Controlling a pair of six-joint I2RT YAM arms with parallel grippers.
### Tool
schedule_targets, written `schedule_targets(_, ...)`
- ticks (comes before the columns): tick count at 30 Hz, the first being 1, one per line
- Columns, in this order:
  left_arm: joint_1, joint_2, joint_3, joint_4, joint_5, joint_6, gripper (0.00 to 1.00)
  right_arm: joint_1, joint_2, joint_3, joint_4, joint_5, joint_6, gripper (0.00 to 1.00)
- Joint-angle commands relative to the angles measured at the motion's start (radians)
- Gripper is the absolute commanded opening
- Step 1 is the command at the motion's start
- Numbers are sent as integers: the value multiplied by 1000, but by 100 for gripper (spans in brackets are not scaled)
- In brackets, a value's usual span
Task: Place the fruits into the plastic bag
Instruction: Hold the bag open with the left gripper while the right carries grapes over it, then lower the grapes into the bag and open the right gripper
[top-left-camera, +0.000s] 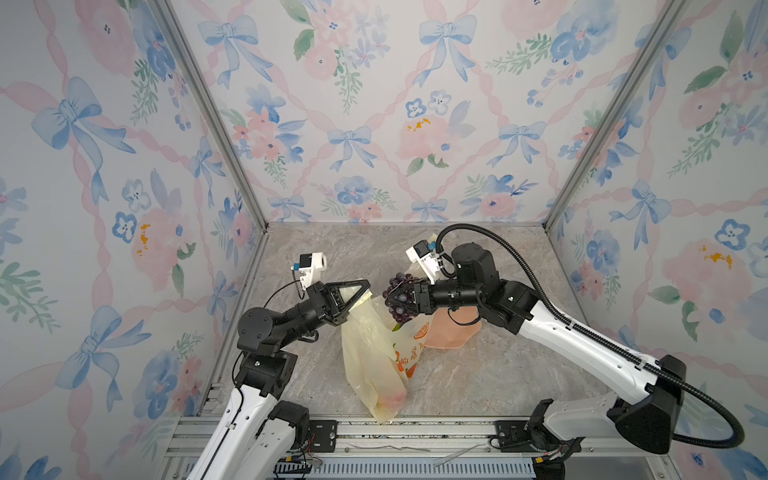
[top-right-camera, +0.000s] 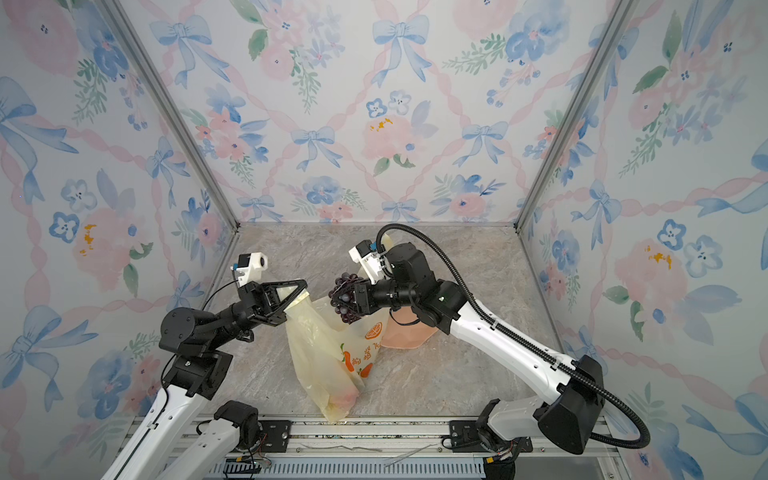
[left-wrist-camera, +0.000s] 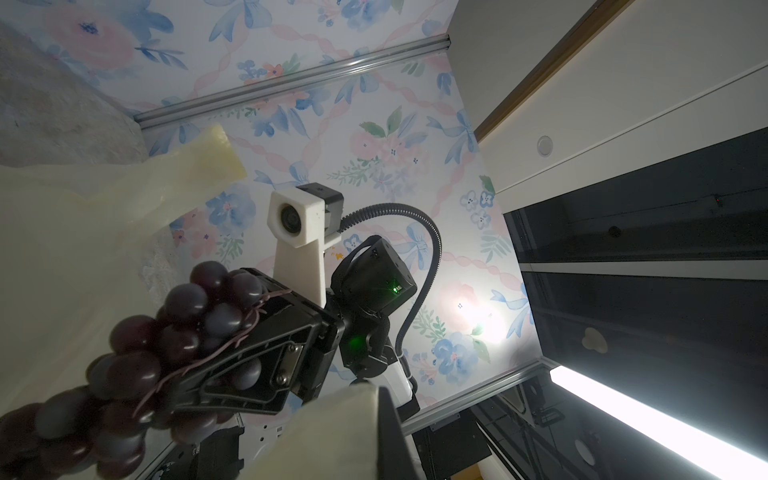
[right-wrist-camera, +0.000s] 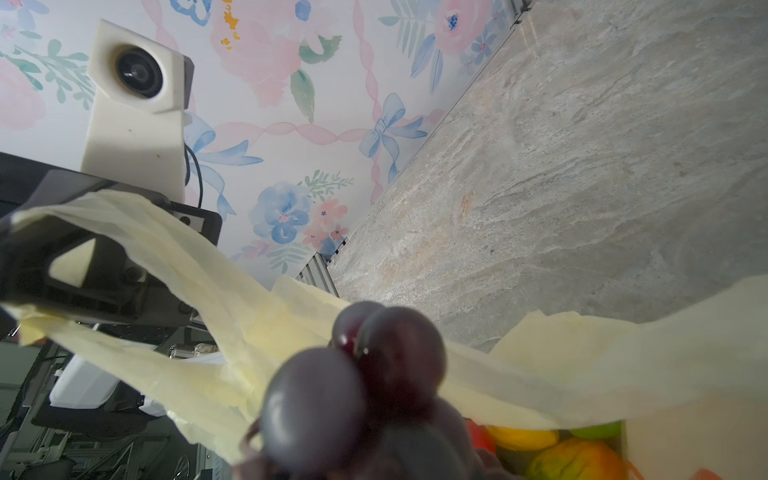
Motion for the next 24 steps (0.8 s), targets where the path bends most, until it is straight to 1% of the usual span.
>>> schedule_targets(1, -5, 1, 33, 31, 2, 26, 0, 29, 42, 37, -52, -14, -24, 37)
schedule_targets(5, -4, 7, 31, 32, 6, 40, 0, 43, 124, 82, -153, -39, -28, 37)
schedule_targets(8, -6, 11, 30, 31, 12, 52, 0, 57, 175, 96, -215, -34, -31, 37)
schedule_targets(15, -6, 37, 45, 31, 29, 96, 0, 91, 233, 93, -246, -20, -33, 38)
schedule_targets(19, -4, 83, 57, 31, 36, 152, 0, 96, 266, 86, -261, 2, -36, 38)
schedule_targets(22, -1, 125, 110, 31, 46, 199, 0, 100, 284, 84, -276, 25, -33, 39)
schedule_targets(24, 8, 159, 143, 29, 63, 235, 0, 100, 328, 84, -285, 44, -24, 39)
